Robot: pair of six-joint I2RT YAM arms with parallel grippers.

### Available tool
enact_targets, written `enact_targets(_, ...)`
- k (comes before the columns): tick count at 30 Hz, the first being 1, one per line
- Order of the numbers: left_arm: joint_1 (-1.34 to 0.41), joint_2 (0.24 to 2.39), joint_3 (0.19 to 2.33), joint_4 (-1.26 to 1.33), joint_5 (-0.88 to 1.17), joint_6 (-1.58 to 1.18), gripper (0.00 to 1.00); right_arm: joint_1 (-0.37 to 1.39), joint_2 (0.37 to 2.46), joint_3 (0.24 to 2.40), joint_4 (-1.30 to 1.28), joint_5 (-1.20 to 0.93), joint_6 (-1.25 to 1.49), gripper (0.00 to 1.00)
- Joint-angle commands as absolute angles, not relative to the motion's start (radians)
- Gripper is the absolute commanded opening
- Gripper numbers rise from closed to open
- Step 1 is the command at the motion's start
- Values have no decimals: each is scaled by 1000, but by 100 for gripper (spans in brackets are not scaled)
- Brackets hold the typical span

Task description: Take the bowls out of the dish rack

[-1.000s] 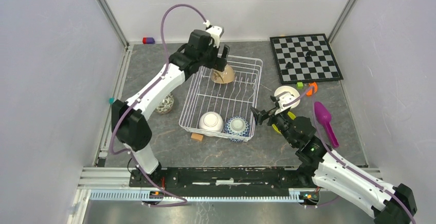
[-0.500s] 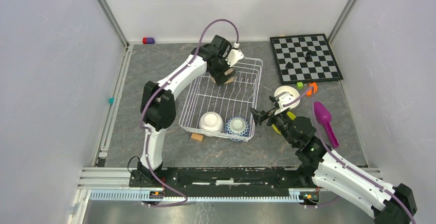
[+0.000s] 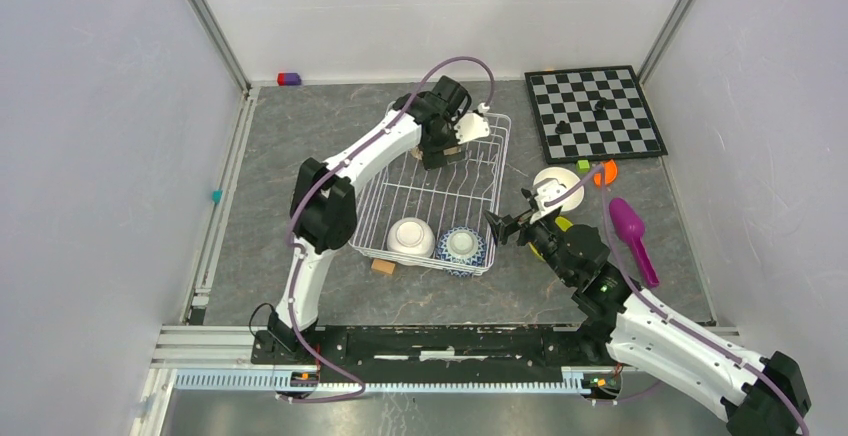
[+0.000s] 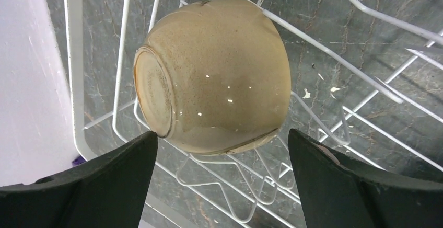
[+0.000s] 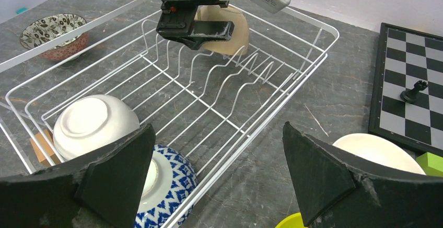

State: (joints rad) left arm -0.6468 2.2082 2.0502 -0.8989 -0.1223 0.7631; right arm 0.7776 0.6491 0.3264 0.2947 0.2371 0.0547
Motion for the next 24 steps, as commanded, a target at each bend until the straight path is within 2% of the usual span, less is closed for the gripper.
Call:
enact_targets(1,-653,2249,2078,-929,-154,878,100,777,655,345,321,244,50,98)
enact_targets(7,-652,2285,2082,-970,-93,969,100,778,660,345,321,247,49,98)
enact_targets(10,-650,2341,2177,-1065,-78,981,98,777,661,349,319,244,50,98)
enact_targets(14,-650,2384,2269,-1112,-69,948,71,778,663,347,320,249,49,98)
enact_targets(18,-649,2356,2269,-1053,-118,904,47,777,669,352,319,247,50,98)
enact_targets(20,-650,2327,2265,-1013,-161,866,32,778,669,352,321,245,51,98)
enact_targets(21,-649,2311,2254,-977,-182,846,29,778,669,351,321,245,52,98)
enact_targets(24,-648,2243,2198,-870,-235,787,28,778,669,353,321,245,52,98)
